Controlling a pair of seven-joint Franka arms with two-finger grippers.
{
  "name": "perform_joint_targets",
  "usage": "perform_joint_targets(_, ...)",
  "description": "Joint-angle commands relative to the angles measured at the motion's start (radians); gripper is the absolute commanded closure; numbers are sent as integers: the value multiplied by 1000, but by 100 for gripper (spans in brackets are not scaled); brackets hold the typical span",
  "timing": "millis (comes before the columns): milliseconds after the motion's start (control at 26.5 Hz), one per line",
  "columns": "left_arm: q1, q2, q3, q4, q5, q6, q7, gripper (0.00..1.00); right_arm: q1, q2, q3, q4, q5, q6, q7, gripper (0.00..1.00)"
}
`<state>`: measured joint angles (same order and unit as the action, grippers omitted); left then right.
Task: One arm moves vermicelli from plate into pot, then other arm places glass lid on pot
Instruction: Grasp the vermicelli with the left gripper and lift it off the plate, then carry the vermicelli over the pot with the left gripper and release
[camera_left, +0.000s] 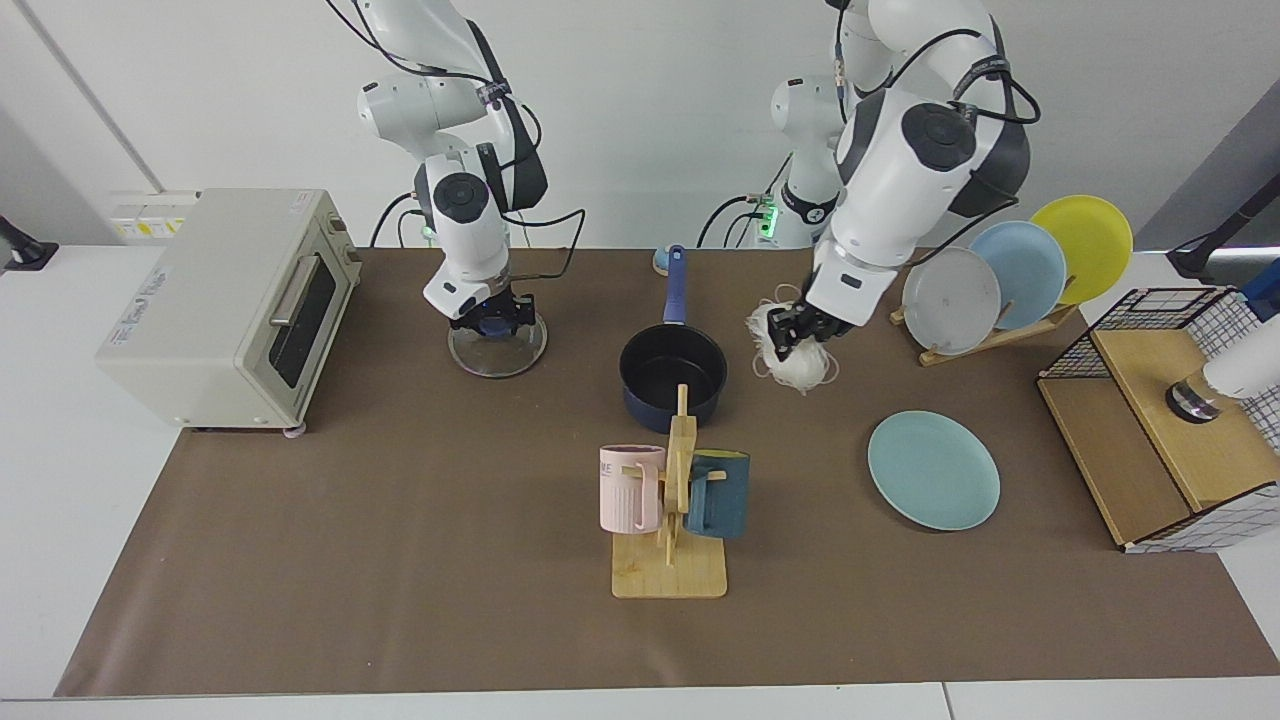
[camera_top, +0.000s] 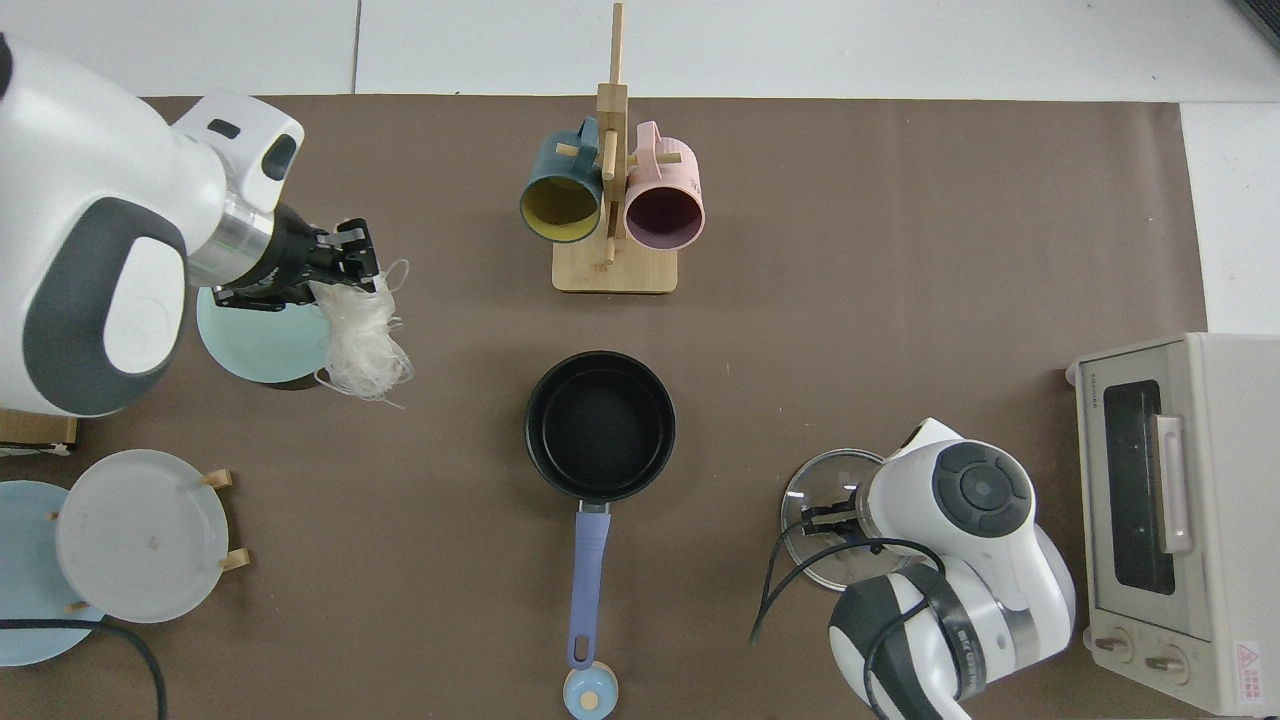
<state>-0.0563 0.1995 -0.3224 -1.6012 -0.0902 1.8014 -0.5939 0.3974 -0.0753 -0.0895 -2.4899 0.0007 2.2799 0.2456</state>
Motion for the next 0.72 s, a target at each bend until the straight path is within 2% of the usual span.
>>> perform_joint_targets(0,1,-103,-43,-172,-66,153,-41,100,-2,-20,4,-23,12,18,11,57)
perform_joint_targets(113,0,-104,-63,-200,-79,202,-46,100,0,-18,5,-17,12,15,15,63)
perform_joint_targets(189,-13,-75,-86,-200,-79,216,-66,100,0,-18,5,-7,12,12,12,64)
perform_joint_targets(340,-45,-31,-92,-216,-77,245,-106,100,0,-21,5,25,12,-31,14,65)
perform_joint_targets(453,-46,-20,-93,-240,-77,289,-101,100,-2,-27,5,71,12,-80,4,65)
perform_joint_targets(642,-48,-11,-95,-289,-77,349,-27,100,-11,-26,4,186,12,-169,0,71)
perform_joint_targets(680,-53,1,-99,-293,-77,369,-29,100,-12,-26,4,209,12,-187,-2,75)
